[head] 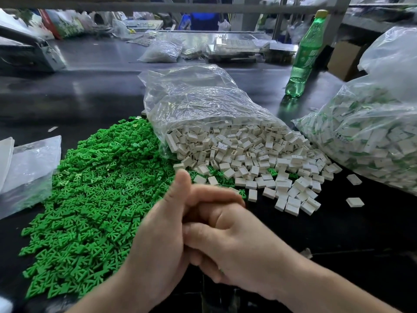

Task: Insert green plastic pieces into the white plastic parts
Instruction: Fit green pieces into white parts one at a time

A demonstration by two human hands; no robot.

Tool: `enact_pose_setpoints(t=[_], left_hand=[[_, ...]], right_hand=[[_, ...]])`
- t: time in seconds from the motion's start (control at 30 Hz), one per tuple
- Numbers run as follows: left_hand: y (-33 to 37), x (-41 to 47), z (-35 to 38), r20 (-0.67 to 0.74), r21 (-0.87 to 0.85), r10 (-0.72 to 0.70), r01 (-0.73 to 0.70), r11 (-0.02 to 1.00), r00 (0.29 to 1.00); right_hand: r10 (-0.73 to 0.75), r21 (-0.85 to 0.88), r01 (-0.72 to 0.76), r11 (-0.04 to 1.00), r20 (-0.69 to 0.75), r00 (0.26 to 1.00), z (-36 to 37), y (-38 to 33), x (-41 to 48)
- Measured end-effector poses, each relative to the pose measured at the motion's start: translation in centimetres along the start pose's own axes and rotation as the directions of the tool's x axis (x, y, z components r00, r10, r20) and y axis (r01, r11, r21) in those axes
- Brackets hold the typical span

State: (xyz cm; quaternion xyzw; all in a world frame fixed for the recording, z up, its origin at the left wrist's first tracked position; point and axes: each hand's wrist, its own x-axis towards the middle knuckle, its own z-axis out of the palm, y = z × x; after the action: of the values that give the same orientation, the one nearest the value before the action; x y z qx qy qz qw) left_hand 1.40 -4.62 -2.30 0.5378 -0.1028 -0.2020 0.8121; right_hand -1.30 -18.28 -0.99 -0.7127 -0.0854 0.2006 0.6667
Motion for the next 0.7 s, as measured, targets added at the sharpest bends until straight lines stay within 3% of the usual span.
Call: enact_pose_setpoints(t=[0.23,0.57,0.7], left_hand=[[-1.0,-0.7,0.9,-0.14,0.236,0.152,-0.116,0.965,0.978],[-0.7,-0.6,1.6,-0.191,0.356,0.287,-0.206,0.911,0.939],[-0.5,-1.0,1.5,-0.149,0.342,0.261,-0.198,0.919,0.954]], right_hand=[[0.018,-0.049,-0.019,0.999,-0.032,0.999,1.0,-0.5,-0.6],[-0.042,-0.206,0.027,0.978,-0.065,0.997,0.9,-1.0,-0.9],[-0.028,-0.148,0.02,0.989,-0.052,0.998,1.1,-1.0,-1.1]])
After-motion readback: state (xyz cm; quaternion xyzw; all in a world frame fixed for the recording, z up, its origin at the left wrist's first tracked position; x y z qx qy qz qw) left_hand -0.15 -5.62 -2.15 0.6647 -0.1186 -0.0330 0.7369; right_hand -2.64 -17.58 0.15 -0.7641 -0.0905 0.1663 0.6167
